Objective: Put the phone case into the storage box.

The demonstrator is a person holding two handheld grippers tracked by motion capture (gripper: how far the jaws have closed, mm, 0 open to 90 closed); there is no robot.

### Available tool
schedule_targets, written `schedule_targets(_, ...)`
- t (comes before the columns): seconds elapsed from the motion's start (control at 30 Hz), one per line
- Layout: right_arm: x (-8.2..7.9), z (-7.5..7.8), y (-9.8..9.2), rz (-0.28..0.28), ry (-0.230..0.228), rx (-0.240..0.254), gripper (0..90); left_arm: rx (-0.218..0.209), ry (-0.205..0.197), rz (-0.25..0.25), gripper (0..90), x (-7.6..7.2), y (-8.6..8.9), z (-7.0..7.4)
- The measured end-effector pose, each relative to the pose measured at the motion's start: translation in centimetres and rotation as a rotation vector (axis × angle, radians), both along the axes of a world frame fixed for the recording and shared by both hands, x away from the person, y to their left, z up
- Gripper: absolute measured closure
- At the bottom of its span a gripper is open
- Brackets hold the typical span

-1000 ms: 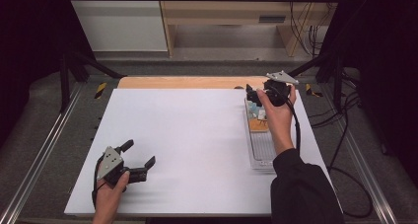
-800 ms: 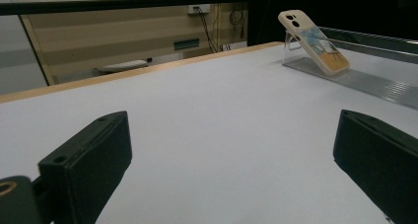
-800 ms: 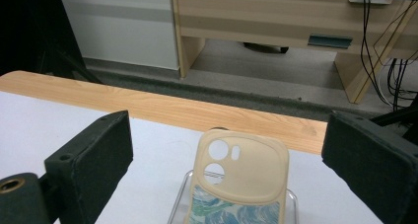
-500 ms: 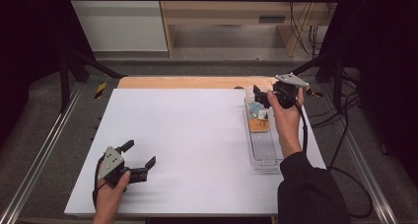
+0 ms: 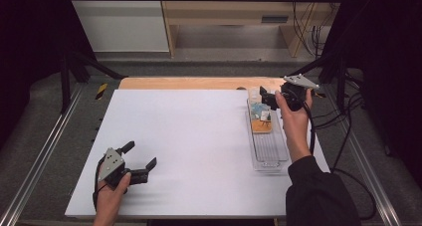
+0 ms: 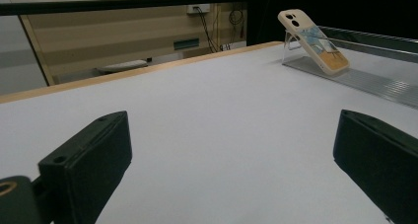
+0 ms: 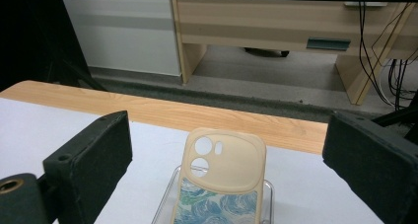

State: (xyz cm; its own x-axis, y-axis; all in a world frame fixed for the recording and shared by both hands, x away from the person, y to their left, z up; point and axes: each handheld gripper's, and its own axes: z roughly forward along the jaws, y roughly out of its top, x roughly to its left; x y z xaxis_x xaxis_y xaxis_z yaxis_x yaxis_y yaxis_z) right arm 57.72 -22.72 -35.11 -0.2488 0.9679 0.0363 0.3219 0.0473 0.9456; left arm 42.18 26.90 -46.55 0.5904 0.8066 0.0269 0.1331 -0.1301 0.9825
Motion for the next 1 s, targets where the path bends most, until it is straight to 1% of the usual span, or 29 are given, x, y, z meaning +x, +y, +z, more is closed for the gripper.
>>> schedule_targets(0.37,-0.8,0.5,-0.6,0.008,-0.005,0.003,4.9,-0.005,-0.004,0.004,1.4,-0.1,0.2,0.1)
schedule_targets(0.5,-1.0,0.8,-0.7,0.014,-0.010,0.017,4.7,-0.008,-0.007,0.009,1.3,-0.1,0.5,0.2)
schedule_targets(1.0,-2.2,1.9,-1.2,0.040,-0.035,0.041,4.3,-0.014,-0.013,0.016,1.3,-0.2,1.0,0.3)
